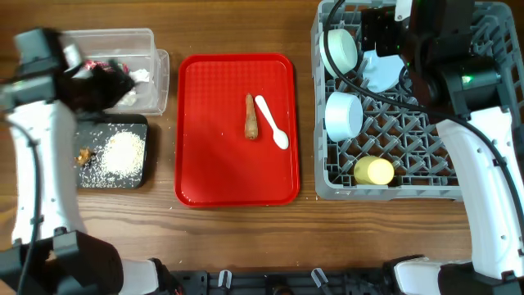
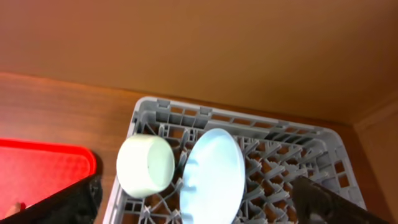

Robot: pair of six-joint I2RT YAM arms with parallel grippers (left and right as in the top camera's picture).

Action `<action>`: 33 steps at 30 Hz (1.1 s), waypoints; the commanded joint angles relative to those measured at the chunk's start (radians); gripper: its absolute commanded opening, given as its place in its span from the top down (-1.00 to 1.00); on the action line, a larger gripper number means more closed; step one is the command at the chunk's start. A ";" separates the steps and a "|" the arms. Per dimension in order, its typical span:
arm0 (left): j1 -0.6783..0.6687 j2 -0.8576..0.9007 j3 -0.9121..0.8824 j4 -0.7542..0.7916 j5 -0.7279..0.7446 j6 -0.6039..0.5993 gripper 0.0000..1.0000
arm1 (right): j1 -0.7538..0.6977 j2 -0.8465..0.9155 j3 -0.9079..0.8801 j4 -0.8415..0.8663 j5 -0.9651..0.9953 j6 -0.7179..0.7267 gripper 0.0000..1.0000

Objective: Sort waste into correct bins and load items into the dishwasher rack
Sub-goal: 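Grasp the white plate and stand it upright in the rack, then grasp the carrot with the left gripper and drop it on the black tray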

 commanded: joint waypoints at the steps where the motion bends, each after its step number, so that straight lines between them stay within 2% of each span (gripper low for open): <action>1: -0.276 0.009 0.014 0.081 -0.087 0.058 -0.97 | 0.000 0.007 -0.002 -0.005 -0.027 0.022 -0.99; 3: -0.493 0.054 0.014 0.145 -0.268 0.058 -0.98 | 0.000 0.007 -0.002 -0.019 -0.029 0.029 -1.00; 5: -0.619 0.140 0.014 0.195 -0.320 0.057 -0.97 | 0.000 0.010 -0.003 -0.040 -0.029 0.041 -0.99; 9: -0.732 0.377 0.014 0.275 -0.320 0.058 -0.91 | 0.000 0.039 -0.003 -0.100 -0.055 0.047 -0.99; 10: -0.738 0.412 0.014 0.275 -0.321 0.058 -0.80 | 0.000 0.045 -0.003 -0.112 -0.080 0.047 -0.99; 13: -0.740 0.488 0.014 0.273 -0.320 0.049 -0.51 | 0.000 0.054 -0.003 -0.114 -0.161 0.047 -0.99; 14: -0.739 0.496 0.014 0.279 -0.320 0.046 -0.34 | 0.000 0.055 -0.003 -0.113 -0.190 0.047 -0.99; 16: -0.739 0.515 0.014 0.285 -0.324 -0.019 -0.09 | 0.000 0.065 -0.003 -0.112 -0.198 0.047 -0.99; 17: -0.739 0.527 0.013 0.286 -0.323 -0.038 -0.04 | 0.000 0.068 -0.004 -0.114 -0.198 0.047 -0.99; 18: -0.739 0.545 0.013 0.285 -0.323 -0.056 0.21 | 0.000 0.070 -0.004 -0.114 -0.198 0.047 -1.00; 20: -0.738 0.555 0.013 0.281 -0.323 -0.063 0.51 | 0.000 0.072 -0.003 -0.113 -0.198 0.047 -0.99; 21: -0.738 0.555 0.013 0.282 -0.323 -0.063 0.57 | 0.000 0.072 -0.004 -0.113 -0.198 0.047 -1.00; 22: -0.738 0.555 0.013 0.279 -0.323 -0.063 0.78 | 0.000 0.073 -0.004 -0.113 -0.198 0.047 -0.99; 23: -0.737 0.555 0.014 0.274 -0.323 -0.064 0.91 | 0.000 0.073 -0.004 -0.113 -0.198 0.047 -0.99; 26: -0.715 0.504 0.014 0.218 -0.323 -0.109 0.92 | 0.000 0.073 -0.004 -0.109 -0.198 0.048 -0.99; 30: -0.568 0.275 0.035 0.025 -0.319 -0.162 0.92 | 0.000 0.073 -0.004 -0.103 -0.205 0.047 -0.99; 33: -0.401 0.040 0.037 -0.047 -0.319 -0.161 0.92 | 0.000 0.073 -0.004 -0.087 -0.205 0.047 -0.99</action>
